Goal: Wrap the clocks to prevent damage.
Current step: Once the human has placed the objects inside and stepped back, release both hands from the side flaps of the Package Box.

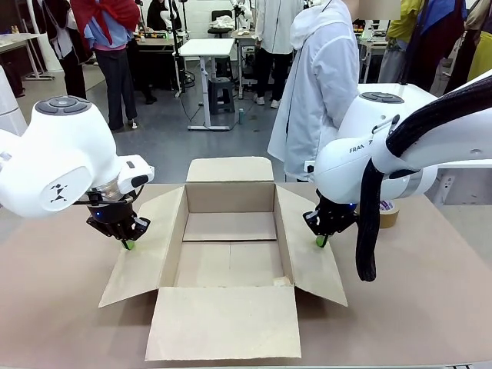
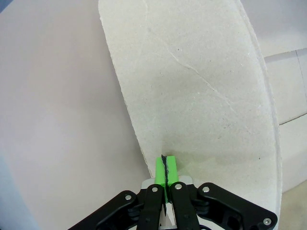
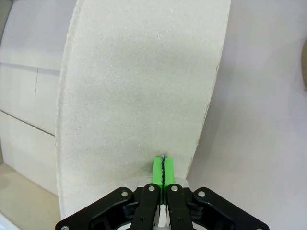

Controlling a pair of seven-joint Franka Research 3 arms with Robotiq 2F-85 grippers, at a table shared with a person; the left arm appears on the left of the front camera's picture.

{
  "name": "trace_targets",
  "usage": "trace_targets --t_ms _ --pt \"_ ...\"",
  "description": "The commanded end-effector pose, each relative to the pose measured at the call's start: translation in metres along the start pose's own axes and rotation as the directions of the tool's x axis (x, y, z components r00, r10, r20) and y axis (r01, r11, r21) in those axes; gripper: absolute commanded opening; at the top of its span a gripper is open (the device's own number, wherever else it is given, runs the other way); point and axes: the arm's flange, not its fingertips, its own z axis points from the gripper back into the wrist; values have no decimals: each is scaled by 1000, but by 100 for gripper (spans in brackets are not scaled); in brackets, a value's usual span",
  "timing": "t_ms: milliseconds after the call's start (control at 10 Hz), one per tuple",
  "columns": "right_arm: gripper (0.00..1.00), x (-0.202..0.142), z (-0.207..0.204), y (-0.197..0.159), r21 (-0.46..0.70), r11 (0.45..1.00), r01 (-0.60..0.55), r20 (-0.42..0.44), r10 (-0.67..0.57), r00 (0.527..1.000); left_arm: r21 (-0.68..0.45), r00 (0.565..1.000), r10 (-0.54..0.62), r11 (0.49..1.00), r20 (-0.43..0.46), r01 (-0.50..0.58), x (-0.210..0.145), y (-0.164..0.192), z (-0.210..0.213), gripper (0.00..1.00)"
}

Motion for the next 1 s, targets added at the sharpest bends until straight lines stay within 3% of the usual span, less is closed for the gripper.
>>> trace_targets --t_ms 0,900 --pt "1 -1 -2 -1 -2 1000 11 -4 -11 1000 4 1000 1 1000 -7 -1 -2 0 0 1" --pt "1 -1 -2 -1 -2 1000 11 -4 -11 1000 4 1000 1 1000 -7 -1 -2 0 0 1"
